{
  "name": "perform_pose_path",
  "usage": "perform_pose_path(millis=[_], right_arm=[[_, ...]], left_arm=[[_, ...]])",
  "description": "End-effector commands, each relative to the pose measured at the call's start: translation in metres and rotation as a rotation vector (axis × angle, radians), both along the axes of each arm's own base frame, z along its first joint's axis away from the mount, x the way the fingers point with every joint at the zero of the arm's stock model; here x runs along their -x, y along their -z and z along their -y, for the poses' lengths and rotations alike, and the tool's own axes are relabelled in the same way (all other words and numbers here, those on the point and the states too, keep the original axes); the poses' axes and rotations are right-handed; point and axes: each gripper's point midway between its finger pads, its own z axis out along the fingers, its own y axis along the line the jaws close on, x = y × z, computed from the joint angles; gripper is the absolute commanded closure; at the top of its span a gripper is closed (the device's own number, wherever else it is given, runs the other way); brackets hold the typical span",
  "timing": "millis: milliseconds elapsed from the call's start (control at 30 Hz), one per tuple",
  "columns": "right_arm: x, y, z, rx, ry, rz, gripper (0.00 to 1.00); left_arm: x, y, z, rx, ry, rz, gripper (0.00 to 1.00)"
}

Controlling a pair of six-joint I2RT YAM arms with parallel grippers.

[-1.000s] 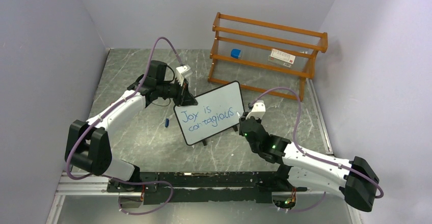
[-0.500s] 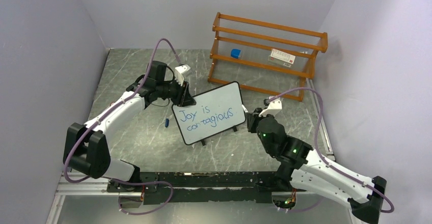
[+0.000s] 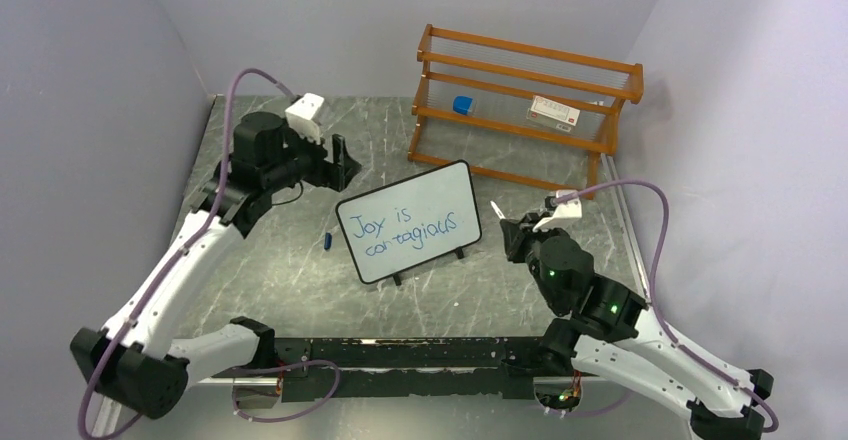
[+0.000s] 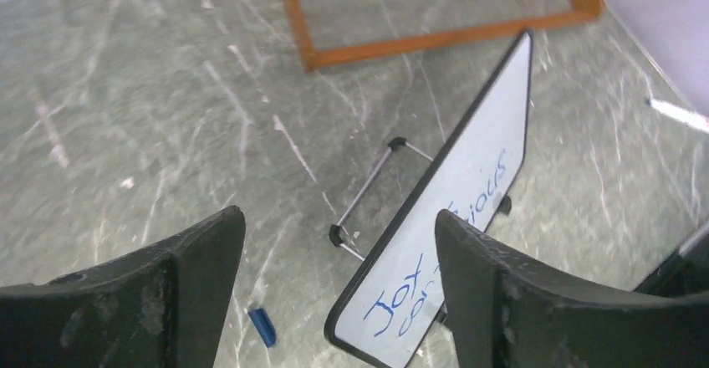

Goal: Write a sentence on the whiteboard
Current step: Write a sentence on the whiteboard, then close the whiteboard marker at the center of the board.

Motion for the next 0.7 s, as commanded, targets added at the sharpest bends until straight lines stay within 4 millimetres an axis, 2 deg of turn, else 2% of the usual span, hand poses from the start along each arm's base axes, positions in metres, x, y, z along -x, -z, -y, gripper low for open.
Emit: perform_pose_path(millis=[0,133,333,533,667], right_arm=[[0.005,-0.012,0.014,0.004,0.015,0.026,1.0],[0.009,-0.015,0.021,-0.008,0.015,0.04,1.0],[0.014,-0.02,0.028,-0.033,0.014,0.063,1.0],[0.017,-0.026,0.033,-0.063,0.014,0.083,1.0],[0.018,-0.027,0.034,-0.078,0.016,0.095,1.0]], left_arm=[[0.003,-0.005,-0.051,-0.013,-0.308,-0.007,0.04],[0.011,0.013,-0.084,-0.068,-0.478,-0.06,0.02],[0.018,0.065,-0.111,-0.172,-0.582,-0.193,0.07],[0.018,0.117,-0.118,-0.207,-0.578,-0.338,0.13],[0.017,0.15,-0.115,-0.217,-0.535,-0.437,0.22]])
